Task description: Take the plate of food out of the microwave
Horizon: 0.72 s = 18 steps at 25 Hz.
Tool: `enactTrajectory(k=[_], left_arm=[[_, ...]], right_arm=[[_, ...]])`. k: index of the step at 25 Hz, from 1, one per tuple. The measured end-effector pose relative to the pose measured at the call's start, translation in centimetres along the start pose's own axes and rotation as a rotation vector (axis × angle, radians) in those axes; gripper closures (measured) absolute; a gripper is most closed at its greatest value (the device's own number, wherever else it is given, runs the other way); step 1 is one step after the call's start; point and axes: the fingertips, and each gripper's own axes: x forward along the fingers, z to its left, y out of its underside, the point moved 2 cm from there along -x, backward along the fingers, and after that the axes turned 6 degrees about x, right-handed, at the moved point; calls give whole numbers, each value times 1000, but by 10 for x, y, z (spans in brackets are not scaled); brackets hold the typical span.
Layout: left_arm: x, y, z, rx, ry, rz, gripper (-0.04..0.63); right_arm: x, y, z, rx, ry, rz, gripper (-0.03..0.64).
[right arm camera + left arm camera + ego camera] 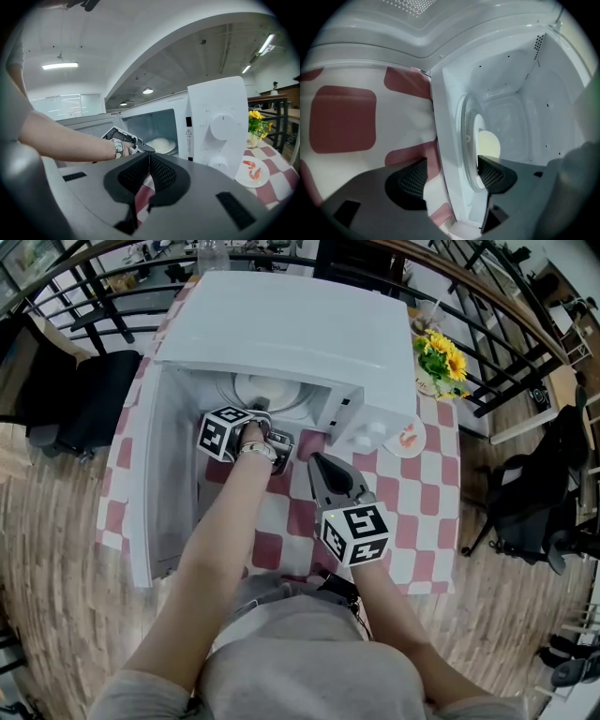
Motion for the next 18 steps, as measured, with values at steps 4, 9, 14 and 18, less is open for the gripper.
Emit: enactTrajectory(k=[4, 9, 14, 18], left_arm=[[-7, 3, -2, -9, 8, 4, 303], [-12, 4, -8, 4, 19, 9, 379], [-18, 4, -15, 5, 34, 8, 476], [-23, 4, -17, -5, 39, 13, 507]], right_arm=[[-1, 1, 2, 4, -1, 8, 591], [-3, 4, 3, 8, -1, 21, 591], [-5, 4, 1, 10, 8, 19, 591], [-5, 2, 2, 10, 11, 16, 591]])
